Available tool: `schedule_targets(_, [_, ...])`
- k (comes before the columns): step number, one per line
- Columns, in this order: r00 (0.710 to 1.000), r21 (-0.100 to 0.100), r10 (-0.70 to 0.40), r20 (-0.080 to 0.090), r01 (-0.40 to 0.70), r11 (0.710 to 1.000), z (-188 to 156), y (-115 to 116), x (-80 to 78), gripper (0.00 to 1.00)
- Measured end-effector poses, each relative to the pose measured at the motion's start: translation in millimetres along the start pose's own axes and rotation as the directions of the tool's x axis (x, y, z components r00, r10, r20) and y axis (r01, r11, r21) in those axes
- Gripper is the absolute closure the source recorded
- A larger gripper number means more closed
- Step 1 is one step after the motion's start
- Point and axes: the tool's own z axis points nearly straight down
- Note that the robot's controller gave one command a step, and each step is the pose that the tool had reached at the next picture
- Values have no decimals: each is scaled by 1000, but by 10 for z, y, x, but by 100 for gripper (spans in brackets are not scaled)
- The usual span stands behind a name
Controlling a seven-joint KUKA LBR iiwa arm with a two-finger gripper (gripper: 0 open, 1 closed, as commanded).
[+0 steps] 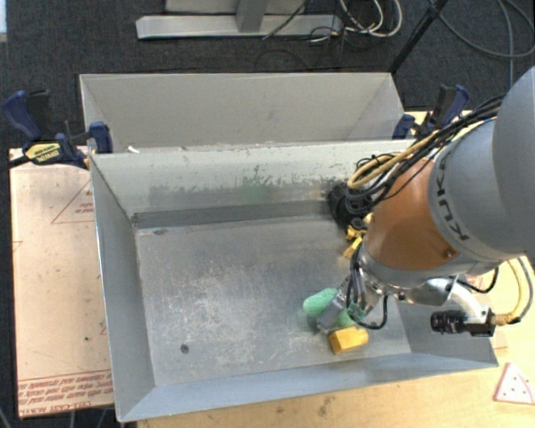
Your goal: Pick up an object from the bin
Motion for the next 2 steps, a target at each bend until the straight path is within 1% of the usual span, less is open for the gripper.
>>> schedule_targets(2, [1000,-3,-1,3,1,1000,-349,5,-6,100])
